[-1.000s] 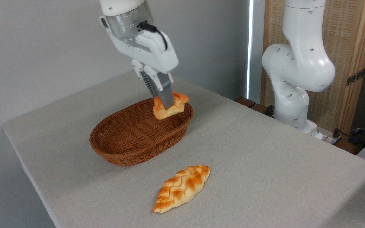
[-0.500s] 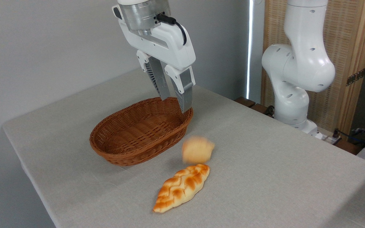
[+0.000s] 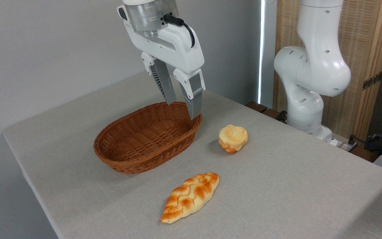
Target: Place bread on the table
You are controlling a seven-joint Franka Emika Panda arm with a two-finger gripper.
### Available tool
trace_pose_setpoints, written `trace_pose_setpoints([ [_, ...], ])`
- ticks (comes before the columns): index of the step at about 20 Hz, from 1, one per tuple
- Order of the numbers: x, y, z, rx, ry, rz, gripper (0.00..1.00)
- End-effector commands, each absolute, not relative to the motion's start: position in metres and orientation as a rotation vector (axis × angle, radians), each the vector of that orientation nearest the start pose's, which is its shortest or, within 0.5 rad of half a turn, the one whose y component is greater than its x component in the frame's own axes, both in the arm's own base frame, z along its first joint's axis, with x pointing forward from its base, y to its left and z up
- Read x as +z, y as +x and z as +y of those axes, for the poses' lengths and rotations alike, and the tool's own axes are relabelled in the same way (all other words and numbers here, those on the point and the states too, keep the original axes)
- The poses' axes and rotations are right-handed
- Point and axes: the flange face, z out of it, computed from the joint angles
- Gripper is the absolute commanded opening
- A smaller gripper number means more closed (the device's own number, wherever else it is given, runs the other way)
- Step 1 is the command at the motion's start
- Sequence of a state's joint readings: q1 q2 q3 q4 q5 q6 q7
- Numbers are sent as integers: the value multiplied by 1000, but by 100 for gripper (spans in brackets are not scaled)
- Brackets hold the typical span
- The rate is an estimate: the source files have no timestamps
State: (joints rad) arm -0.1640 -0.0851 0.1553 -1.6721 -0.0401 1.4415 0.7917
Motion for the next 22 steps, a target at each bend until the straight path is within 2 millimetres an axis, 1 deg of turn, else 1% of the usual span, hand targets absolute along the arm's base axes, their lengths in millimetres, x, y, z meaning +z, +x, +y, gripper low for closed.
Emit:
trace_pose_setpoints([
  [1, 618, 522, -7, 39, -2956, 1275, 100],
  [7, 618, 531, -7, -40, -2936, 1265, 100],
  [10, 617, 538, -8, -98, -2920, 1257, 100],
  [14, 617, 538, -11, -139, -2975, 1263, 100],
  [22, 614, 538, -13, -113, -2983, 1268, 100],
])
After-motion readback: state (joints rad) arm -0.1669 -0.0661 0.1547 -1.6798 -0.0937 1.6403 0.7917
